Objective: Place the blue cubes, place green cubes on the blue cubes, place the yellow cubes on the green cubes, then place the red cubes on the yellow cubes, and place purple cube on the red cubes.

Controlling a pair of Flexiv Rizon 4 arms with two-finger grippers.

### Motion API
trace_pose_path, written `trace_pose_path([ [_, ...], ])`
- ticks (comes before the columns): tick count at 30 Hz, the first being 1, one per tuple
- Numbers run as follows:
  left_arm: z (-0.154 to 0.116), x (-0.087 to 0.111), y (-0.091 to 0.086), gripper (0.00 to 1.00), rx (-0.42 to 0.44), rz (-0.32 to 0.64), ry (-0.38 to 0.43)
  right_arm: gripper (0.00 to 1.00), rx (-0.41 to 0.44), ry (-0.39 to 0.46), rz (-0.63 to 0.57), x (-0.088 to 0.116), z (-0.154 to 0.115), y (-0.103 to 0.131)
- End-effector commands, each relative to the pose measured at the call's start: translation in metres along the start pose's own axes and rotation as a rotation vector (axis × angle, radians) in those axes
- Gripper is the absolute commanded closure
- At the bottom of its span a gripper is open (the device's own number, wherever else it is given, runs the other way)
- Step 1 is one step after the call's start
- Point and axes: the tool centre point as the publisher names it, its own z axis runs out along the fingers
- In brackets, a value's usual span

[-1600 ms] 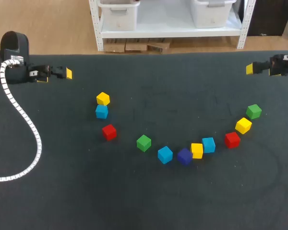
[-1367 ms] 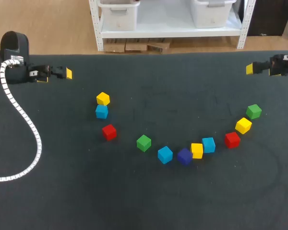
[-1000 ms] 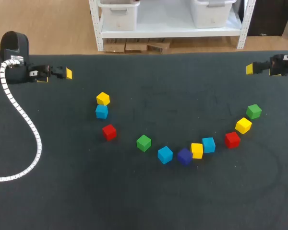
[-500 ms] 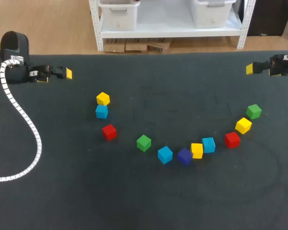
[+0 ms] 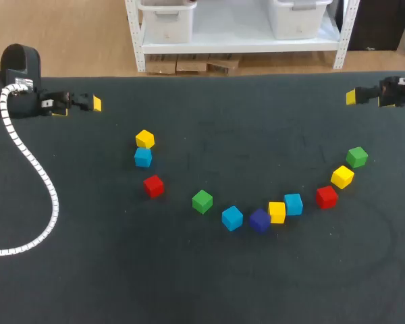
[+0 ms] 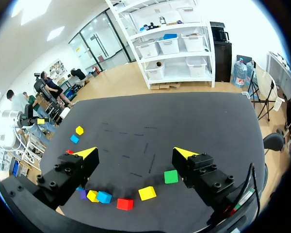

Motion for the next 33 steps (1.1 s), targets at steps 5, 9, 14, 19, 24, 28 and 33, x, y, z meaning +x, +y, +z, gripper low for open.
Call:
trace_pose_path([
  [5,0.0,0.0,0.0,0.0,0.0,0.0,0.0,0.0,0.0,0.0,0.0,0.0,0.0,0.0],
  [9,0.0,0.0,0.0,0.0,0.0,0.0,0.0,0.0,0.0,0.0,0.0,0.0,0.0,0.0],
  [14,0.0,0.0,0.0,0.0,0.0,0.0,0.0,0.0,0.0,0.0,0.0,0.0,0.0,0.0],
  [19,0.0,0.0,0.0,0.0,0.0,0.0,0.0,0.0,0.0,0.0,0.0,0.0,0.0,0.0],
  [24,0.0,0.0,0.0,0.0,0.0,0.0,0.0,0.0,0.0,0.0,0.0,0.0,0.0,0.0],
  [28,0.0,0.0,0.0,0.0,0.0,0.0,0.0,0.0,0.012,0.012,-0.011,-0.0004,-0.0004,0.0],
  [33,0.0,0.0,0.0,0.0,0.0,0.0,0.0,0.0,0.077,0.063,-0.072,-0.0027,-0.0026,0.0003],
])
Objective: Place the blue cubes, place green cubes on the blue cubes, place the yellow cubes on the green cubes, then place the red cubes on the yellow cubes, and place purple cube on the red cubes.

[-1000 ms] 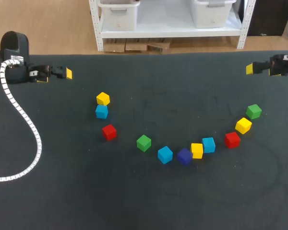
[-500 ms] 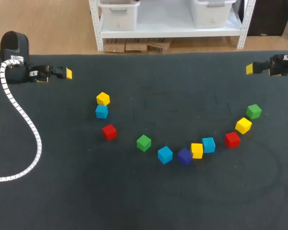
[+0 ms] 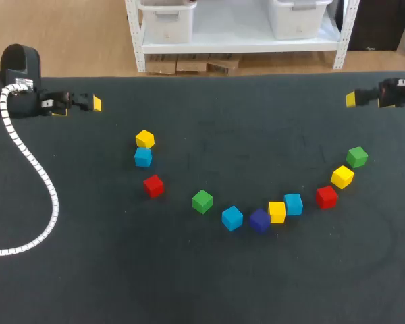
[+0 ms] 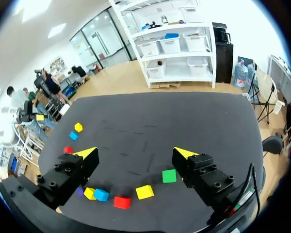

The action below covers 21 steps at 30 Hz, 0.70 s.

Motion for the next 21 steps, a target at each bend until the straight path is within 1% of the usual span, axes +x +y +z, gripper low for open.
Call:
trace_pose_path([
  [1,0.0,0.0,0.0,0.0,0.0,0.0,0.0,0.0,0.078,0.04,-0.035,-0.007,-0.005,0.003],
  [5,0.0,0.0,0.0,0.0,0.0,0.0,0.0,0.0,0.105,0.096,-0.074,-0.008,-0.006,0.003],
  [9,0.0,0.0,0.0,0.0,0.0,0.0,0.0,0.0,0.167,0.174,-0.166,-0.012,-0.008,0.004],
  [12,0.0,0.0,0.0,0.0,0.0,0.0,0.0,0.0,0.22,0.276,-0.27,-0.016,-0.009,0.005],
  [18,0.0,0.0,0.0,0.0,0.0,0.0,0.0,0.0,0.293,0.416,-0.362,-0.021,-0.011,0.007],
  [19,0.0,0.0,0.0,0.0,0.0,0.0,0.0,0.0,0.163,0.446,-0.195,-0.021,-0.011,0.007],
  [21,0.0,0.0,0.0,0.0,0.0,0.0,0.0,0.0,-0.123,0.51,0.109,-0.018,-0.057,-0.041],
])
